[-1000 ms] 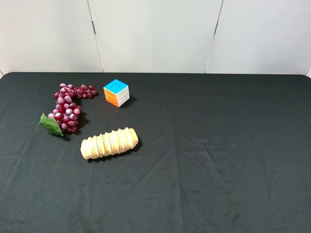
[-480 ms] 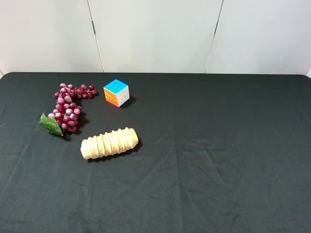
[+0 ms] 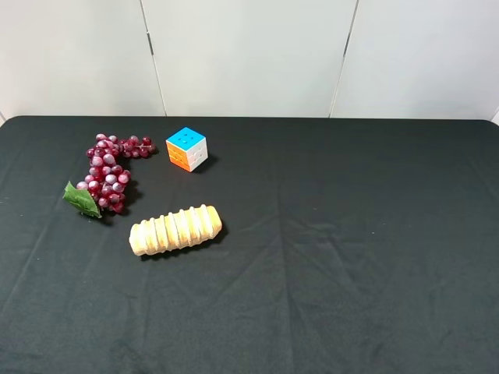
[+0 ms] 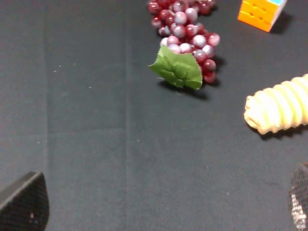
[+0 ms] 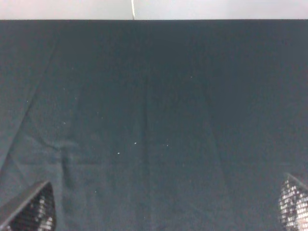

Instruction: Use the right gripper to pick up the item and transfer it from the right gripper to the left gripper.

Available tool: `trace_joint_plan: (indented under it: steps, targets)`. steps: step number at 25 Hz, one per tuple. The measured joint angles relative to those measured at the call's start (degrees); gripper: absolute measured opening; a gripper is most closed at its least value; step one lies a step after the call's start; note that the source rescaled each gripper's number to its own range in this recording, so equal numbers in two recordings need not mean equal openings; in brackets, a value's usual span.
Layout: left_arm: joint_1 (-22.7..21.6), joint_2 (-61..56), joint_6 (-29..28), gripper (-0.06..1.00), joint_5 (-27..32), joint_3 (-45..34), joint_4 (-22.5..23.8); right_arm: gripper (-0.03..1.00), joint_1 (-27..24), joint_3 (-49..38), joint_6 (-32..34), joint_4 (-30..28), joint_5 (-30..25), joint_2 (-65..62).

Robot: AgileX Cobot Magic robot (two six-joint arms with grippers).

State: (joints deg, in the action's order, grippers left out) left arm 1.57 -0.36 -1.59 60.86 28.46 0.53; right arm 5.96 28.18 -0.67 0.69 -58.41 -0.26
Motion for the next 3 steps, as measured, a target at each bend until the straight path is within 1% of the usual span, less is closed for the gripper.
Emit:
trace_joint_plan:
  steps: [3]
  targets:
    - [-0.07, 0.0, 0.0, 1.0, 0.0, 0.0, 0.0, 1.0, 0.0, 0.0, 0.0, 0.0, 0.0, 0.0]
